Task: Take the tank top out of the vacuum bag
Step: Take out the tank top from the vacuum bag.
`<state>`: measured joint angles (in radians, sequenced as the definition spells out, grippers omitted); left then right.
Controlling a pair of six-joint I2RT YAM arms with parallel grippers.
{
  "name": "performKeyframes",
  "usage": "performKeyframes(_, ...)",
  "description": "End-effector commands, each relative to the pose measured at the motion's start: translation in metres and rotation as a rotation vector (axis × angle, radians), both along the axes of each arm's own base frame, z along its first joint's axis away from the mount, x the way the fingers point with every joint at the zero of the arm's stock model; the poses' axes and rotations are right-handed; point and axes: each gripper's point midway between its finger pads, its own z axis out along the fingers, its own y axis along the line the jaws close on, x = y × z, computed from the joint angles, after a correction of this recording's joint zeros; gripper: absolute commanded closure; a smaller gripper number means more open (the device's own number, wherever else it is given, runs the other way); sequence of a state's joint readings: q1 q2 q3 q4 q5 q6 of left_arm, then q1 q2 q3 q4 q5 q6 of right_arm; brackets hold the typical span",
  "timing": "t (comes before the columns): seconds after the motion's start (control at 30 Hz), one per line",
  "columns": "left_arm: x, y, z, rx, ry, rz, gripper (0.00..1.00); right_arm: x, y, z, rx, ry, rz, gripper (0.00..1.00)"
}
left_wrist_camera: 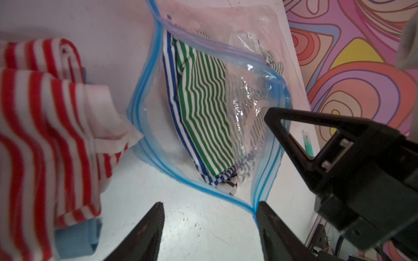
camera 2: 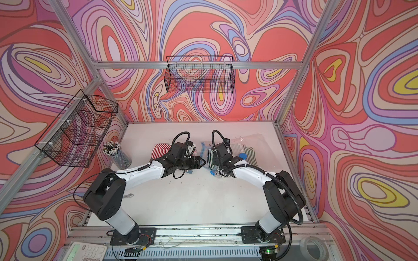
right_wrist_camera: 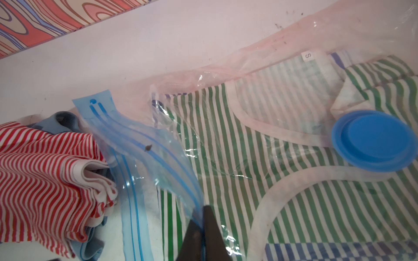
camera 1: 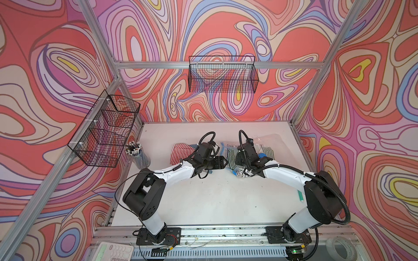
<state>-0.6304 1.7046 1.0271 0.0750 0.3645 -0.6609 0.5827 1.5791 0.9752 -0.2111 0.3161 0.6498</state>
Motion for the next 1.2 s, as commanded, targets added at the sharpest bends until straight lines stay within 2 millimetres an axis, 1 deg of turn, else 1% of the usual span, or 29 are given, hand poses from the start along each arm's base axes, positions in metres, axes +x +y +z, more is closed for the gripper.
performKeyframes(0.0, 0.017, -0.018, 0.013, -0.073, -0.031, -0.006, 0.33, -0.002, 0.001, 0.006, 0.049, -0.013, -0.007, 1.00)
performKeyframes(0.07, 0.024, -0.026, 0.011, -0.091, -0.051, -0.018, 0.38, -0.002, 0.002, 0.006, 0.056, -0.014, -0.009, 1.00)
performKeyframes(0.17, 0.033, -0.033, 0.004, -0.096, -0.070, -0.029, 0.38, -0.002, 0.003, 0.004, 0.071, -0.015, -0.011, 1.00)
performKeyframes(0.23, 0.037, -0.039, 0.000, -0.103, -0.068, -0.043, 0.41, -0.002, 0.004, 0.005, 0.079, -0.013, -0.008, 1.00)
performKeyframes(0.3, 0.041, -0.042, -0.003, -0.102, -0.068, -0.037, 0.41, -0.002, 0.005, 0.006, 0.084, -0.016, -0.006, 1.00)
performKeyframes(0.47, 0.053, -0.041, -0.010, -0.078, -0.094, -0.007, 0.41, 0.000, 0.007, 0.011, 0.094, -0.027, -0.004, 1.00)
performKeyframes(0.6, 0.060, -0.045, -0.022, -0.046, -0.084, -0.006, 0.41, 0.001, 0.007, 0.013, 0.100, -0.032, -0.005, 1.00)
performKeyframes(0.77, 0.072, -0.041, -0.035, -0.005, -0.104, 0.036, 0.41, 0.001, 0.008, 0.015, 0.106, -0.036, -0.006, 1.00)
performKeyframes(0.93, 0.077, -0.042, -0.046, 0.012, -0.114, 0.045, 0.40, 0.002, 0.009, 0.015, 0.107, -0.035, -0.005, 1.00)
performKeyframes(1.17, 0.075, -0.051, -0.043, -0.090, -0.119, 0.038, 0.41, 0.000, 0.007, 0.011, 0.100, -0.025, -0.010, 1.00)
